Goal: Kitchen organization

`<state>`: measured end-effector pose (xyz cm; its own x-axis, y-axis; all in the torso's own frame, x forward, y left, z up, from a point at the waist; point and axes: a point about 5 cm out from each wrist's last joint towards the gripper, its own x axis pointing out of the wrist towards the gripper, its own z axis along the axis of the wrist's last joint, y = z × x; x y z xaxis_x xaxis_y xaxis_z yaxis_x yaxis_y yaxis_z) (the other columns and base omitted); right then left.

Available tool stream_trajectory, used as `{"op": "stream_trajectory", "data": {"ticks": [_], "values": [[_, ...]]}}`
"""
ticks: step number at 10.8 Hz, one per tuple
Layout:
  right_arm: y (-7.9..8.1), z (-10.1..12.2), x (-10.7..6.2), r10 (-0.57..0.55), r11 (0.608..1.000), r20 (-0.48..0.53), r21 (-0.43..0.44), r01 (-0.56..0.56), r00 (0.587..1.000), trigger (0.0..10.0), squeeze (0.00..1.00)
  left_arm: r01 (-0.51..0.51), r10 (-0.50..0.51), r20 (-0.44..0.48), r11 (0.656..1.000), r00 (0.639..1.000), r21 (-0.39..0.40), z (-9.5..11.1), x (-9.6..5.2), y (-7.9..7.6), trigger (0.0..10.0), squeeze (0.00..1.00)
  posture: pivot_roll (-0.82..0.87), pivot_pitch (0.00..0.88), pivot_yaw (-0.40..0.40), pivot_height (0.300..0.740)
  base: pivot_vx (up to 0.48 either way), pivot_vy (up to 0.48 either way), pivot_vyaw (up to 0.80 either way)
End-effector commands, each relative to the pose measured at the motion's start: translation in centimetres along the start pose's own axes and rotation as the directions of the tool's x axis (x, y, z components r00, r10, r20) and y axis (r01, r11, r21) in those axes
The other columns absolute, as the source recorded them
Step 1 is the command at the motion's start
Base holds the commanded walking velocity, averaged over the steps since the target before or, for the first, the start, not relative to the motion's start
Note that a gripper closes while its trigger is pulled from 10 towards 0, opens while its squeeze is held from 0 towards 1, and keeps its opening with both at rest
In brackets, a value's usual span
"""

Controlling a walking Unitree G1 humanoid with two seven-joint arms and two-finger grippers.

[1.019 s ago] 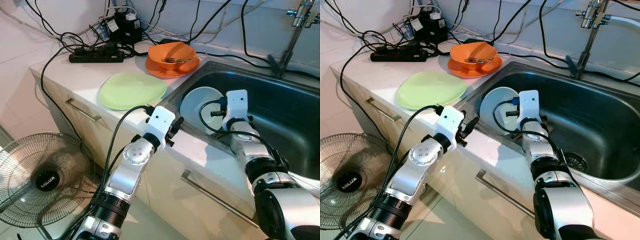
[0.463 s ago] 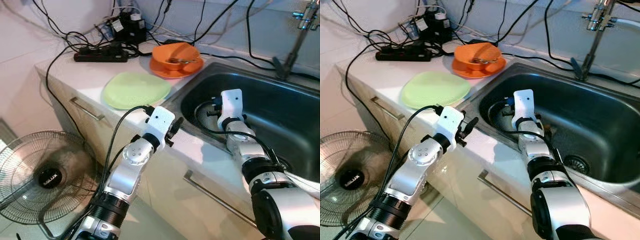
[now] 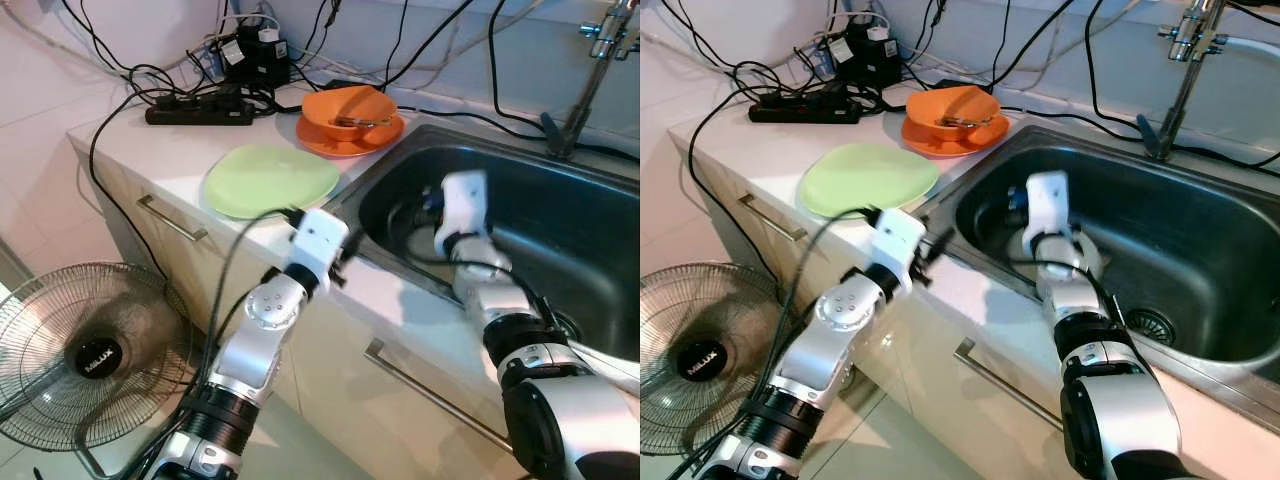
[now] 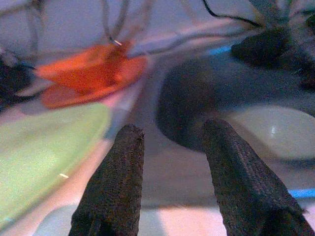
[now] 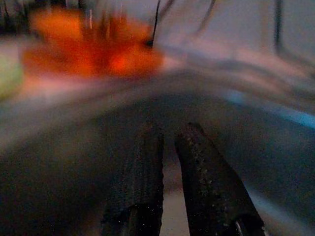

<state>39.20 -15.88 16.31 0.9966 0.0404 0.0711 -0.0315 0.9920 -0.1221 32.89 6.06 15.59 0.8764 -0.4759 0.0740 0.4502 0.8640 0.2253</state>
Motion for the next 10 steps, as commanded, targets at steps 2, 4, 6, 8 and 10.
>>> {"op": "stream_trajectory", "data": {"ticks": [2,4,6,8,10], "values": [[0.2,2.2,-0.2,0.006,0.998,0.148,0.053,-0.014,0.989,10.0,0.0,-0.097,0.095,0.084,0.995,0.992,0.021,1.6,0.3,1.8,10.0,0.0,0.16,0.006,0.05,0.74,0.0,0.0,0.0],[0.7,3.6,-1.4,0.028,0.997,0.276,0.063,-0.047,0.961,10.0,0.0,-0.214,0.211,0.181,0.977,0.961,0.001,3.1,0.3,3.4,10.0,0.0,0.15,0.01,0.05,0.74,0.0,0.0,0.0],[1.2,3.0,-2.8,0.024,0.993,0.3,0.102,-0.057,0.954,10.0,0.0,-0.324,0.317,0.252,0.946,0.914,-0.014,4.7,0.1,5.2,10.0,0.0,0.14,0.009,0.052,0.74,0.0,0.0,0.0],[2.3,1.5,-4.3,0.045,0.991,0.278,0.11,-0.079,0.96,10.0,0.0,-0.357,0.35,0.219,0.934,0.911,-0.009,3.7,-0.7,6.3,10.0,0.0,0.14,0.002,0.068,0.74,0.0,0.0,0.0],[2.7,1.0,-4.7,0.032,0.99,0.251,0.126,-0.065,0.968,10.0,0.0,-0.365,0.359,0.183,0.931,0.915,-0.001,2.3,-1.5,6.1,10.0,0.0,0.14,0.0,0.07,0.74,0.0,0.0,0.0]]}}
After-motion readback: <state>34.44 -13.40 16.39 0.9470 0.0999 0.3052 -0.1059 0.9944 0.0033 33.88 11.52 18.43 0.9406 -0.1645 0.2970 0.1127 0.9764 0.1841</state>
